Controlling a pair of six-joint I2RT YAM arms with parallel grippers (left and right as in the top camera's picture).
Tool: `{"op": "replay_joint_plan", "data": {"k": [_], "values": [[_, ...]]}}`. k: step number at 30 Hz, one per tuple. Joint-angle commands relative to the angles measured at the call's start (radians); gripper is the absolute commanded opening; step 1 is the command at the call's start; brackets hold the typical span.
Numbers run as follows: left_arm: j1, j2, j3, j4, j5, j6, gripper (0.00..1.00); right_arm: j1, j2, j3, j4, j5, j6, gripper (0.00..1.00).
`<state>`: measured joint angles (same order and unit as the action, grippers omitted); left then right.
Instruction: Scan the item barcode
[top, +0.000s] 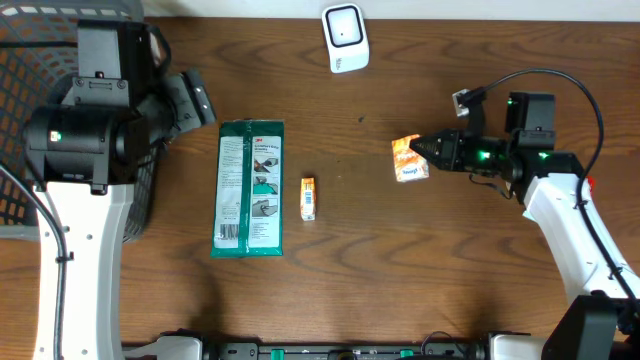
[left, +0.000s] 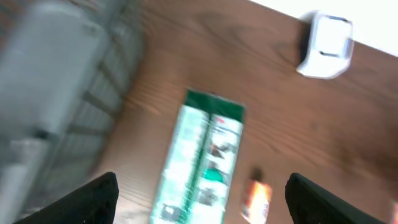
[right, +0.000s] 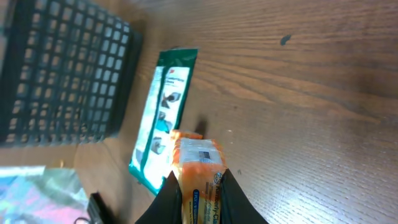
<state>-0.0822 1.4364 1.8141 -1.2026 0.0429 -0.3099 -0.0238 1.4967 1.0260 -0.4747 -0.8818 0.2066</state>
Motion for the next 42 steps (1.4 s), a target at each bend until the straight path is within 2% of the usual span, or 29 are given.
{"op": "replay_joint_plan", "data": {"k": [1, 6, 10, 16, 22, 25, 29, 37, 42], "values": [[-0.002, 0.005, -0.006, -0.008, 0.276, 0.037, 0.86, -0.017, -0.02, 0.002, 0.0, -0.142, -0.071, 0.01], [-0.029, 0.017, -0.011, -0.01, 0.599, 0.175, 0.86, -0.043, -0.02, 0.001, 0.003, -0.313, -0.127, 0.01], [-0.074, 0.023, -0.011, -0.008, 0.752, 0.245, 0.86, -0.067, -0.02, 0.002, 0.014, -0.475, -0.172, 0.01], [-0.175, 0.027, -0.011, -0.005, 0.78, 0.336, 0.86, -0.07, -0.02, 0.002, 0.047, -0.67, -0.224, 0.02], [-0.268, 0.038, -0.011, 0.026, 0.78, 0.336, 0.86, -0.068, -0.021, 0.002, 0.113, -0.678, -0.164, 0.02], [-0.296, 0.045, -0.011, 0.056, 0.78, 0.336, 0.86, -0.068, -0.021, 0.002, 0.223, -0.677, -0.035, 0.01], [-0.316, 0.055, -0.011, 0.111, 0.78, 0.335, 0.86, -0.054, -0.026, 0.002, 0.454, -0.677, 0.2, 0.01], [-0.328, 0.062, -0.011, 0.201, 0.78, 0.313, 0.86, 0.01, -0.027, 0.002, 1.175, -0.612, 0.841, 0.01], [-0.328, 0.062, -0.011, 0.245, 0.78, 0.313, 0.86, 0.045, -0.027, 0.002, 1.525, -0.544, 1.159, 0.01]]}}
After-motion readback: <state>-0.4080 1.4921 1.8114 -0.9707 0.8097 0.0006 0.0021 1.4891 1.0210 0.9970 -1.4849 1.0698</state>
